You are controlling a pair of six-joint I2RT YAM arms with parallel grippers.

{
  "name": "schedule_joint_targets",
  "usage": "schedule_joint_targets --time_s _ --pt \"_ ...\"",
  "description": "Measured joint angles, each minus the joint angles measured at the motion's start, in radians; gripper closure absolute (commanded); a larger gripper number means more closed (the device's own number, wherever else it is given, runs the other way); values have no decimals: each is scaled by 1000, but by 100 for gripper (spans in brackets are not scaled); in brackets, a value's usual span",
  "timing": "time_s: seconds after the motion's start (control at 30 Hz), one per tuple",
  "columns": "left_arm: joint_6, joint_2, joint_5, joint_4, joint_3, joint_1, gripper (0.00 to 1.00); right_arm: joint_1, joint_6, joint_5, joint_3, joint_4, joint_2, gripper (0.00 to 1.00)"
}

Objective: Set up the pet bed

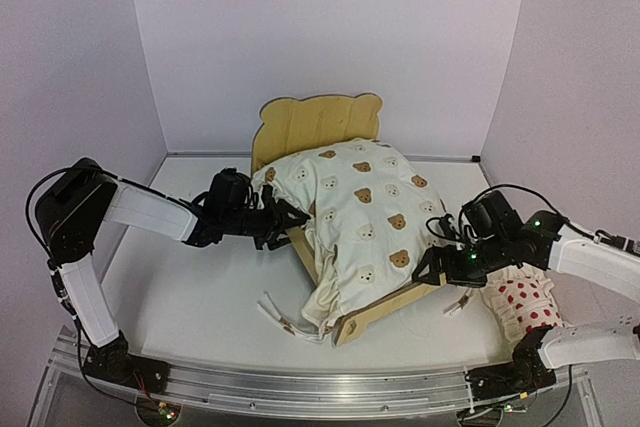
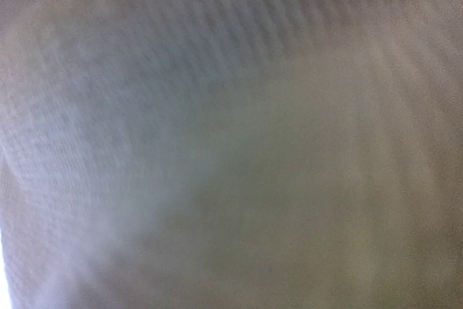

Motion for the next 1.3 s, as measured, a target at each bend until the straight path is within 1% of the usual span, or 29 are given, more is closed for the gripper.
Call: schedule_joint_targets --time_s 0.2,0.33,0.57,0.7,0.8,0.87,0.9,0.97,1.0,1.07,1.2,1.3 --pt "-24 0 -58 65 -60 -44 73 0 32 23 -40 3 -9 2" --pt "-32 20 -79 94 -64 -69 72 0 55 40 -55 -2 -9 2" --pt "-15 94 -88 126 -62 -81 63 0 84 62 -79 -4 -13 2" --pt "-10 97 -86 127 -59 -83 51 0 98 71 -86 0 -20 2" --pt "2 98 -84 121 -55 -83 39 0 110 75 -86 0 -23 2" --pt "36 96 -90 111 -54 -83 27 0 117 76 -87 -1 -34 2" --pt "81 91 -101 97 -52 -85 17 0 122 77 -86 -1 -42 2" --pt "202 68 -141 31 -39 -92 4 0 129 81 -86 -5 -62 2" --pt "243 52 -158 -12 -33 -97 1 0 134 87 -86 -7 -73 2" --pt "348 7 -198 -117 -16 -108 0 0 142 103 -82 -15 -90 2" --pt "494 -84 -279 -323 44 -119 1 0 168 156 -55 -54 -108 2" --pt "593 -153 -363 -479 117 -123 5 0 183 191 -34 -89 -117 2"
